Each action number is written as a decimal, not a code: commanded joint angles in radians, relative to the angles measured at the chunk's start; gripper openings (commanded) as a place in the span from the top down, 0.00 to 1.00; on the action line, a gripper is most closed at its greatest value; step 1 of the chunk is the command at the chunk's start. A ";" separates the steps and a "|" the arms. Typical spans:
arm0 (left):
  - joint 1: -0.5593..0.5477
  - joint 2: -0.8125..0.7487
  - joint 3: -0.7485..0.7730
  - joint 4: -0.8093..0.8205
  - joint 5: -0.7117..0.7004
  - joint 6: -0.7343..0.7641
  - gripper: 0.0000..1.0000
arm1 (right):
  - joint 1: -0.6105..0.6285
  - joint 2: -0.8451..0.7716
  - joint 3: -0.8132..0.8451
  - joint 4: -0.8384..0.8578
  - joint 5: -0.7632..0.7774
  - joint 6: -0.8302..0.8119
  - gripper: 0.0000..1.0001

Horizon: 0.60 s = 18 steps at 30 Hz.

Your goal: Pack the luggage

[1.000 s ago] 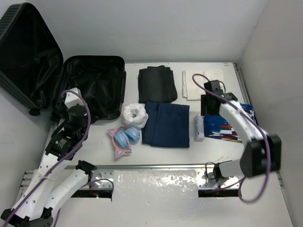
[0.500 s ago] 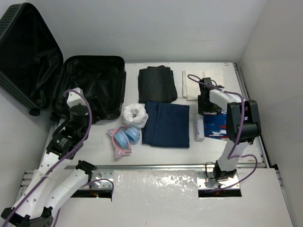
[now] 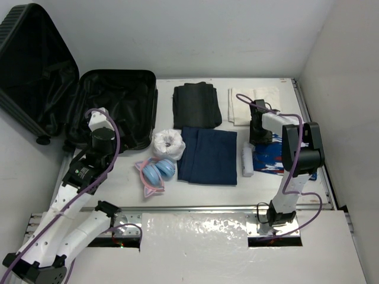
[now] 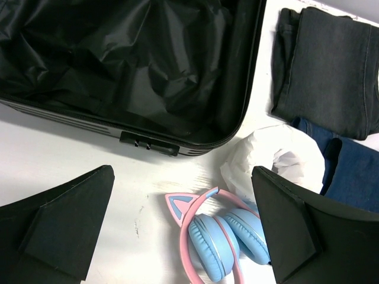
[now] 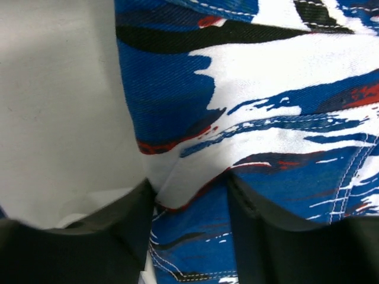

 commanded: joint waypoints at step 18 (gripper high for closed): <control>0.001 -0.017 0.001 0.048 0.032 0.028 0.00 | -0.019 -0.109 -0.105 0.036 -0.038 -0.034 1.00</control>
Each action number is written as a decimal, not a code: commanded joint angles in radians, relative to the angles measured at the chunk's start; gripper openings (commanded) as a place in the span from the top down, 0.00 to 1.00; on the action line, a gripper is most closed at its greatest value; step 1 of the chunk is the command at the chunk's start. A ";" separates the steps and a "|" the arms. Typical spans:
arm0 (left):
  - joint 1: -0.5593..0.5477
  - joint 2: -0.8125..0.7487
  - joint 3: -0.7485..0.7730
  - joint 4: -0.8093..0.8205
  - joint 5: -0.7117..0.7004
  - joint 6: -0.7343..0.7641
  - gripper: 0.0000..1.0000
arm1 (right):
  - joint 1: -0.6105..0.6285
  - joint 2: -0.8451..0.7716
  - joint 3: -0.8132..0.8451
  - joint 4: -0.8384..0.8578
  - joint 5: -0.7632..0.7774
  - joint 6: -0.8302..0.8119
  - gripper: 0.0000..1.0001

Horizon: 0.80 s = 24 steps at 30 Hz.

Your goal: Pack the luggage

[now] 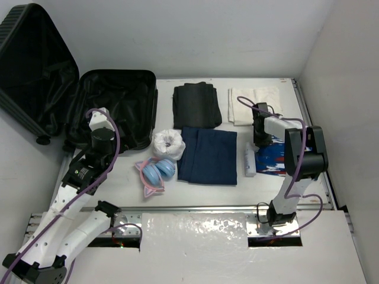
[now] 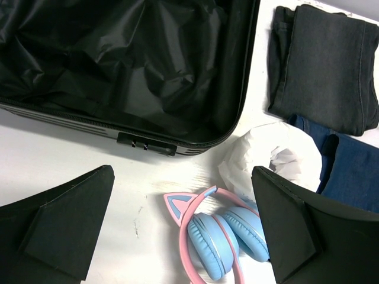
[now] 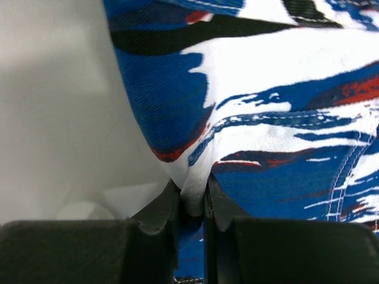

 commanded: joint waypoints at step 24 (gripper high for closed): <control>0.001 0.005 0.001 0.044 0.016 0.015 0.00 | -0.063 -0.329 -0.012 -0.095 -0.081 -0.048 1.00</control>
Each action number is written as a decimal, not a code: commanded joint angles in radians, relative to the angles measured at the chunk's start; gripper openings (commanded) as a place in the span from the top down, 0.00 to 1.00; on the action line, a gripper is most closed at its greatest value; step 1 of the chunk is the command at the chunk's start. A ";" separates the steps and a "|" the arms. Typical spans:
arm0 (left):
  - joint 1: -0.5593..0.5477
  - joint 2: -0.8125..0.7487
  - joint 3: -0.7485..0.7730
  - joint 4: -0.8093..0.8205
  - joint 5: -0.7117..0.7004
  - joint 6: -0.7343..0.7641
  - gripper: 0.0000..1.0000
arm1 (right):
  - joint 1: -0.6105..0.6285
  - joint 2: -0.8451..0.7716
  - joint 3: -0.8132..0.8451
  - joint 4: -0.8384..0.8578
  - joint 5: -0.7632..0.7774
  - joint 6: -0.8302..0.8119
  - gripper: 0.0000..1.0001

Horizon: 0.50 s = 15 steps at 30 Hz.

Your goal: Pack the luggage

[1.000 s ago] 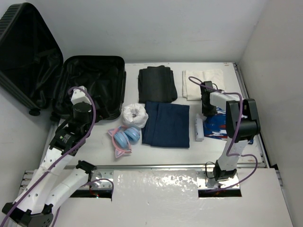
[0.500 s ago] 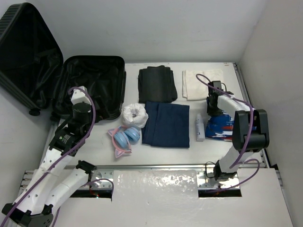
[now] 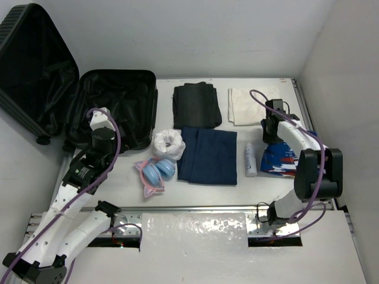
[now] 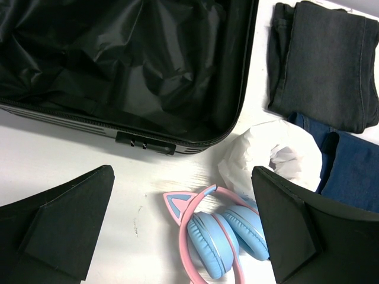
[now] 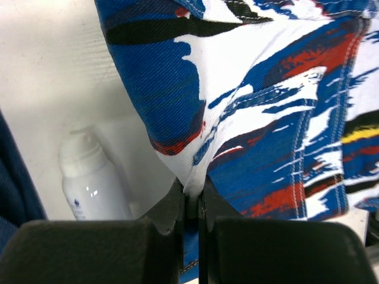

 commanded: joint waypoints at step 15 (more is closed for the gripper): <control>0.001 0.007 0.007 0.043 0.008 0.012 0.00 | -0.009 -0.098 0.103 -0.065 -0.125 -0.037 1.00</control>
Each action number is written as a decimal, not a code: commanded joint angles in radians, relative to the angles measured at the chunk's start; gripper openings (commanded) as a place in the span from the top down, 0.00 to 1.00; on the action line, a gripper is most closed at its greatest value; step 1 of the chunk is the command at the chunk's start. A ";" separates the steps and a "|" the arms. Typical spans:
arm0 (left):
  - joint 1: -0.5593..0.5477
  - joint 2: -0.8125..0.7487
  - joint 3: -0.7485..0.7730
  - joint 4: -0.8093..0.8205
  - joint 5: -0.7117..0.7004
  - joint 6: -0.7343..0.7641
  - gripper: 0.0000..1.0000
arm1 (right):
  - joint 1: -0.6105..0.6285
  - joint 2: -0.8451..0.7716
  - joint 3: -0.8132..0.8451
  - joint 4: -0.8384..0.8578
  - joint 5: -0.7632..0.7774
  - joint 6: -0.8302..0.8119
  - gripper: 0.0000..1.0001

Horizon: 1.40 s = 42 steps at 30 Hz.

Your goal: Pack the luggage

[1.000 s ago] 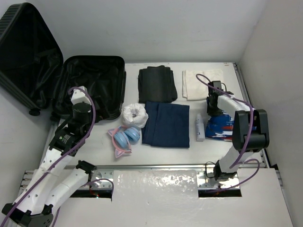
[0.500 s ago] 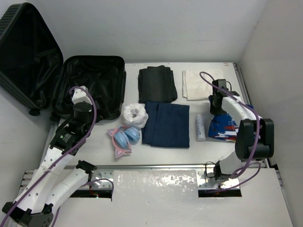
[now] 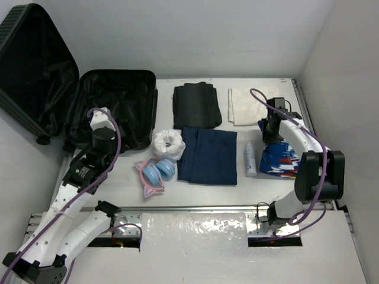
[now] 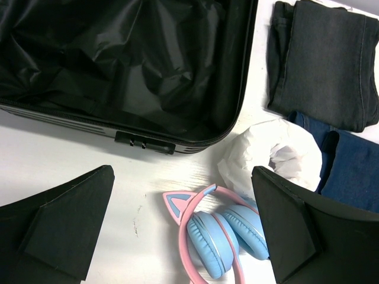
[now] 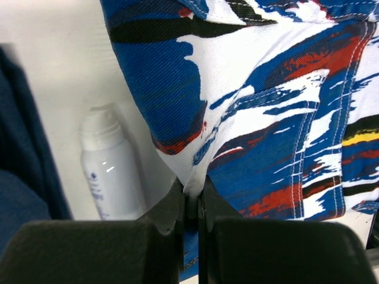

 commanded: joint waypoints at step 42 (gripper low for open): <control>-0.723 0.616 0.473 0.674 0.467 -0.117 0.00 | 0.236 -0.383 0.573 -0.190 -0.143 0.128 1.00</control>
